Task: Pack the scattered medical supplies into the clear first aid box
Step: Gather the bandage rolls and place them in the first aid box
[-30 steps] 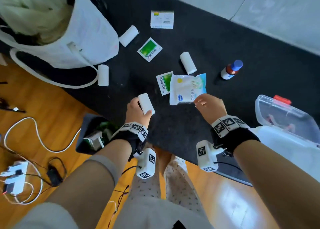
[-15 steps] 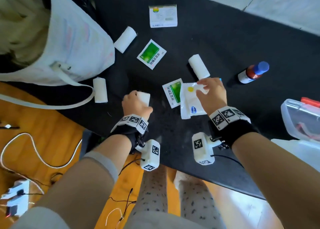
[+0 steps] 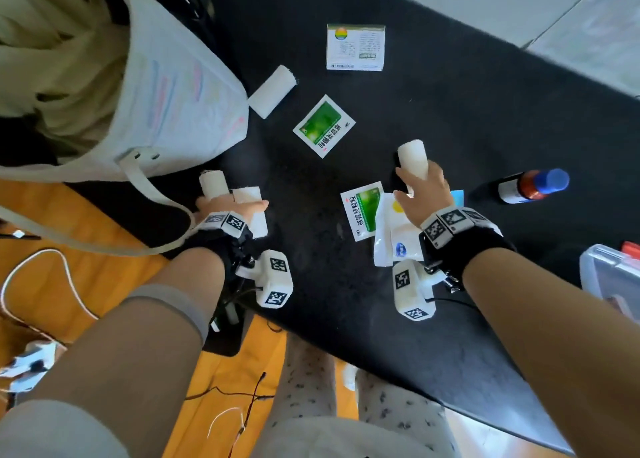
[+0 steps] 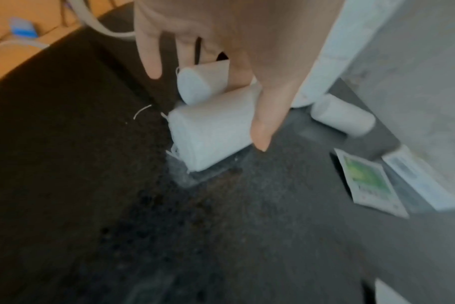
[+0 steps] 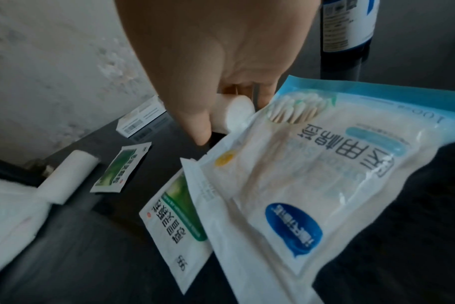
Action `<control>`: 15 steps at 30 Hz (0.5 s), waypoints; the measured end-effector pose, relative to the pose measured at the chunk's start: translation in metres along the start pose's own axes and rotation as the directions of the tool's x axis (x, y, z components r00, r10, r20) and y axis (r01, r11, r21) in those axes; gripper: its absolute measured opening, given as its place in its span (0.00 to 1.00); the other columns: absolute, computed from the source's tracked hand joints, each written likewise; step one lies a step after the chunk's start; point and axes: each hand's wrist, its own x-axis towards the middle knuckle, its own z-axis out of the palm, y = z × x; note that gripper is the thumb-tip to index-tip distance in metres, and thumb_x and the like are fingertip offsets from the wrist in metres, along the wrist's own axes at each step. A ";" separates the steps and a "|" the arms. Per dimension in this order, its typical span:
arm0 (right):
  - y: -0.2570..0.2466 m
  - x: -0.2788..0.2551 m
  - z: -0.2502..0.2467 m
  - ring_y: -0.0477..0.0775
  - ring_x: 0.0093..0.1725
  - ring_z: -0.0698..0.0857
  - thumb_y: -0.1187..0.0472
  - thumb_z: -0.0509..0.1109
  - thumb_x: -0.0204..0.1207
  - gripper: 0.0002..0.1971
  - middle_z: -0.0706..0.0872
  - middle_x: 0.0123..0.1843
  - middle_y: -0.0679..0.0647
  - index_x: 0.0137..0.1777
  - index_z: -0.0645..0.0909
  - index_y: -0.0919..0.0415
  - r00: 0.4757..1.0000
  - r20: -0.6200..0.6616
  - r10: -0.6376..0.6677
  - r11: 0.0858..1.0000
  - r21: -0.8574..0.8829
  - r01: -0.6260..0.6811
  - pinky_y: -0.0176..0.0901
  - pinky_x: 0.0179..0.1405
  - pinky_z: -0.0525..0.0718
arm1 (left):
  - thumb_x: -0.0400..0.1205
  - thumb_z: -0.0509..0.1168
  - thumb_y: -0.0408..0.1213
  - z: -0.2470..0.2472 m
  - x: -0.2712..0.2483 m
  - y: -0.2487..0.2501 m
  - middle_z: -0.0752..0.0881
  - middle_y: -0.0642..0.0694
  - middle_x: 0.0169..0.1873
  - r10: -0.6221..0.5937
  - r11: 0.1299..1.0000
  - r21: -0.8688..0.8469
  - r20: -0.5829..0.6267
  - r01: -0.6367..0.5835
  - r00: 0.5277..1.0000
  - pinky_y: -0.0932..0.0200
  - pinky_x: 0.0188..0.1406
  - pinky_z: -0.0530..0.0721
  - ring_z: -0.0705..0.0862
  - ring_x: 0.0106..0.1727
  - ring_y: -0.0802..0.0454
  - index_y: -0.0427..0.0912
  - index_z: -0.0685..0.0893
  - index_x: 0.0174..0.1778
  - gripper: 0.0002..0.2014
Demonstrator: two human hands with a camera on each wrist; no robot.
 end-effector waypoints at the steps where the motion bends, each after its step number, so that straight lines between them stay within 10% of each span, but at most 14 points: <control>1: 0.001 -0.002 0.000 0.64 0.71 0.68 0.54 0.61 0.78 0.21 0.59 0.79 0.58 0.72 0.69 0.45 1.000 -0.012 -0.012 1.000 0.002 0.012 0.56 0.68 0.74 | 0.70 0.73 0.52 0.002 -0.004 0.001 0.69 0.33 0.71 -0.005 1.000 0.015 -0.016 0.006 1.000 0.42 0.73 0.70 0.71 0.72 0.35 0.31 0.68 0.69 0.39; 7: 0.004 -0.033 -0.007 0.57 0.67 0.74 0.61 0.60 0.81 0.15 0.70 0.73 0.56 0.64 0.80 0.49 0.988 -0.118 -0.104 0.954 0.267 0.132 0.39 0.60 0.72 | 0.56 0.70 0.67 0.009 -0.035 0.016 0.83 0.37 0.58 0.222 0.959 0.145 0.154 -0.245 0.963 0.48 0.57 0.83 0.83 0.55 0.39 0.41 0.81 0.58 0.41; 10: 0.005 -0.059 -0.018 0.54 0.61 0.79 0.61 0.62 0.80 0.12 0.77 0.66 0.55 0.57 0.85 0.50 0.983 -0.142 -0.114 0.895 0.415 0.164 0.37 0.56 0.72 | 0.67 0.68 0.63 0.006 -0.066 0.033 0.84 0.43 0.47 0.352 0.910 0.114 0.295 -0.399 0.888 0.56 0.46 0.78 0.82 0.47 0.44 0.40 0.85 0.52 0.30; 15: 0.028 -0.114 -0.039 0.54 0.53 0.78 0.64 0.63 0.77 0.13 0.76 0.55 0.53 0.58 0.78 0.49 0.975 -0.221 -0.006 0.783 0.606 0.142 0.43 0.51 0.74 | 0.64 0.75 0.55 0.015 -0.131 0.057 0.86 0.48 0.48 0.523 0.845 -0.153 0.443 -0.513 0.728 0.51 0.55 0.84 0.84 0.52 0.49 0.50 0.85 0.47 0.20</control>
